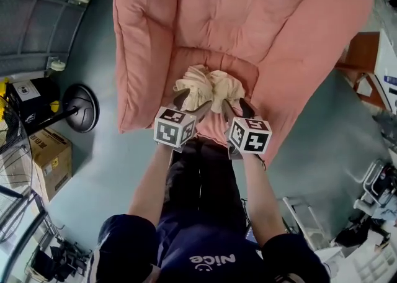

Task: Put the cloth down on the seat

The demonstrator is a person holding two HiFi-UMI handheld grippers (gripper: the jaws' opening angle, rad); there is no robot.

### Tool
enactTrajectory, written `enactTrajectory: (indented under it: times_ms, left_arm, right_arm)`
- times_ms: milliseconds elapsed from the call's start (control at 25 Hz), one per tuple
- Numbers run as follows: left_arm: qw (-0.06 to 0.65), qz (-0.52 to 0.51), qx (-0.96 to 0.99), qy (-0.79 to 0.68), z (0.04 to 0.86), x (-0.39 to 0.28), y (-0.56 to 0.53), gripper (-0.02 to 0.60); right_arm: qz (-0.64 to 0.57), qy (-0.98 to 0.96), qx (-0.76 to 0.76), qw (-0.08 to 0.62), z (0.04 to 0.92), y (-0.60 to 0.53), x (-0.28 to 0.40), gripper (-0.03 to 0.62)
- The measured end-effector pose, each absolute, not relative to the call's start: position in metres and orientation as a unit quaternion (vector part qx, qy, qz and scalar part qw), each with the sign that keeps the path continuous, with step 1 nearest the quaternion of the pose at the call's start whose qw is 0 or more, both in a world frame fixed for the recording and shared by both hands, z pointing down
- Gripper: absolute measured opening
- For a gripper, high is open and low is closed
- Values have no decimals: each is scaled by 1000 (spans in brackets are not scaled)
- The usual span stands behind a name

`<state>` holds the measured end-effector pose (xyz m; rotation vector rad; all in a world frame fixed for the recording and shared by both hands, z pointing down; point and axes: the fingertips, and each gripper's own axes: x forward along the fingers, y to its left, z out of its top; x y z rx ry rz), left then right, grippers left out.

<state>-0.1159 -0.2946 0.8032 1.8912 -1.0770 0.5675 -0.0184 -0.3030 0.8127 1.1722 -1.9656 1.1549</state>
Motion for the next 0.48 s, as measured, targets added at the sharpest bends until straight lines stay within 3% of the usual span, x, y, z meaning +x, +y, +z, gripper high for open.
enactTrajectory:
  times_ms: [480]
  left_arm:
    - [366, 163, 808, -431, 641, -111, -275, 339]
  right_arm:
    - [346, -801, 415, 259, 654, -285, -31, 216]
